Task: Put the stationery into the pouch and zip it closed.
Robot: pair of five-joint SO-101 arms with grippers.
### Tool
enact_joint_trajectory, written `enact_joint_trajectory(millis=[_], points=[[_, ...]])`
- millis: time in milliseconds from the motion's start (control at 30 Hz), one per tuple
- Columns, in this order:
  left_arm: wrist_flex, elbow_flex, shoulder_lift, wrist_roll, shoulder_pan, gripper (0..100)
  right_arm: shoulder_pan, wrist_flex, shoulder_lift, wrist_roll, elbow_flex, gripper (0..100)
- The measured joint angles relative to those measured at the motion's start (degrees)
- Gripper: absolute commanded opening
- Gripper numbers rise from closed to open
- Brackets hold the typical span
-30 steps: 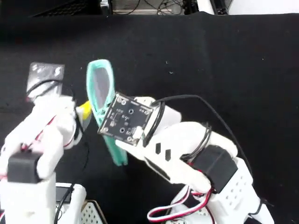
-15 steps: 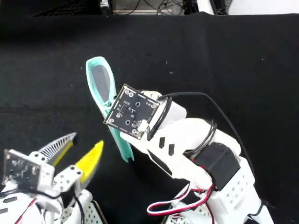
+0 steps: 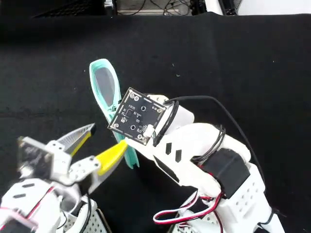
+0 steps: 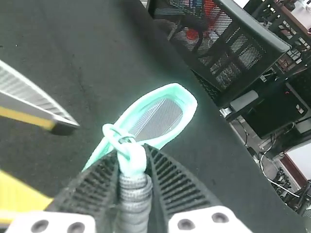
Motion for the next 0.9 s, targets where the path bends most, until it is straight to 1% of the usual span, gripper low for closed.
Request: enact_joint_trajectory(millis=[133,233,267,367,467,600,900], points=[[-4.13,5.45,0.0,0.0,0.0,30,0.0,0.26,0.0,0.0,0.0,1.2],[-4.57,6.15,0.0,0.0,-0.09,30,0.0,0.26,0.0,0.0,0.0,1.2],[-4.57,6.15,-0.18,0.0,-1.23,30,0.0,0.26,0.0,0.0,0.0,1.2],[-2.81,5.45,-0.53,0.0,-5.71,30,0.0,0.26,0.0,0.0,0.0,1.2],[-0.35,2.99,-0.53,-0.18,-8.18,30,0.0,0.26,0.0,0.0,0.0,1.2],[0.0,1.58,-0.53,-2.2,-9.05,30,0.0,0.26,0.0,0.0,0.0,1.2],[0.18,1.58,-0.53,-2.29,-9.23,30,0.0,0.26,0.0,0.0,0.0,1.2]])
